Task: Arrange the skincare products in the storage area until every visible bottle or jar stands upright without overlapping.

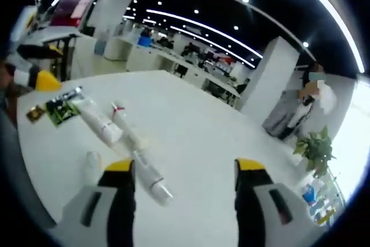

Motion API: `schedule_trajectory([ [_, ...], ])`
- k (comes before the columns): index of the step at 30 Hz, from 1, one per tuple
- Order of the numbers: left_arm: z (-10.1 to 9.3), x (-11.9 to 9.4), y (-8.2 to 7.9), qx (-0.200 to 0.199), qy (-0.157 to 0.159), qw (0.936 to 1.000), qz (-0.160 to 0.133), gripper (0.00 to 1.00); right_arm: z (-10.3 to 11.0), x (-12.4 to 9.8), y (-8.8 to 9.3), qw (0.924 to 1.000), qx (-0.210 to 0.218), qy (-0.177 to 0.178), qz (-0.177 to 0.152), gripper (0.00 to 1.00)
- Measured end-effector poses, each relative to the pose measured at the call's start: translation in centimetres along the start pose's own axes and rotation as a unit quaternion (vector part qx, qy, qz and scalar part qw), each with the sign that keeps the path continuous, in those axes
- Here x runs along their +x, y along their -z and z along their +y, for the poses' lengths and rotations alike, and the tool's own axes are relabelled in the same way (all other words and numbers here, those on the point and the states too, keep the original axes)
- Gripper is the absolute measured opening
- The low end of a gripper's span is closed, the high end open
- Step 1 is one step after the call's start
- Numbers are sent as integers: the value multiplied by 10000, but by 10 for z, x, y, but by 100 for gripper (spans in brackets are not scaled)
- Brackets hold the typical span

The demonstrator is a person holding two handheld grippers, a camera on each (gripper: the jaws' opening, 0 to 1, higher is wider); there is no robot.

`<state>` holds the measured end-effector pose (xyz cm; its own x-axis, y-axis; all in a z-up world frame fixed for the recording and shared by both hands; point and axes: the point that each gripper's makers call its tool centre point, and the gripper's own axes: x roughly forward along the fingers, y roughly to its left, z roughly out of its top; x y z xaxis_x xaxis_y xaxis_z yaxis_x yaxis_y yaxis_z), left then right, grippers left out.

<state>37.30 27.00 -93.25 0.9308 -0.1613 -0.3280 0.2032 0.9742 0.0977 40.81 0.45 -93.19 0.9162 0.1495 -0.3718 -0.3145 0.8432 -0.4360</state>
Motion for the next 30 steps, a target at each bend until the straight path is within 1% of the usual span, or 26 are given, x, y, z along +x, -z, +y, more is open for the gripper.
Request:
schedule_trajectory([
  [10, -5, 1, 1, 73, 81, 9999, 20, 78, -1, -2, -5, 9999, -13, 8, -119, 68],
  [21, -10, 0, 0, -35, 228, 9997, 25, 77, -2, -2, 3, 9997, -210, 79, 45, 67],
  [26, -9, -1, -1, -131, 221, 9997, 13, 77, 0, -2, 6, 9998, -177, 30, 94, 67],
  [30, -6, -3, -3, -175, 177, 9997, -9, 76, 1, -2, 11, 9998, -35, -43, 186, 66],
])
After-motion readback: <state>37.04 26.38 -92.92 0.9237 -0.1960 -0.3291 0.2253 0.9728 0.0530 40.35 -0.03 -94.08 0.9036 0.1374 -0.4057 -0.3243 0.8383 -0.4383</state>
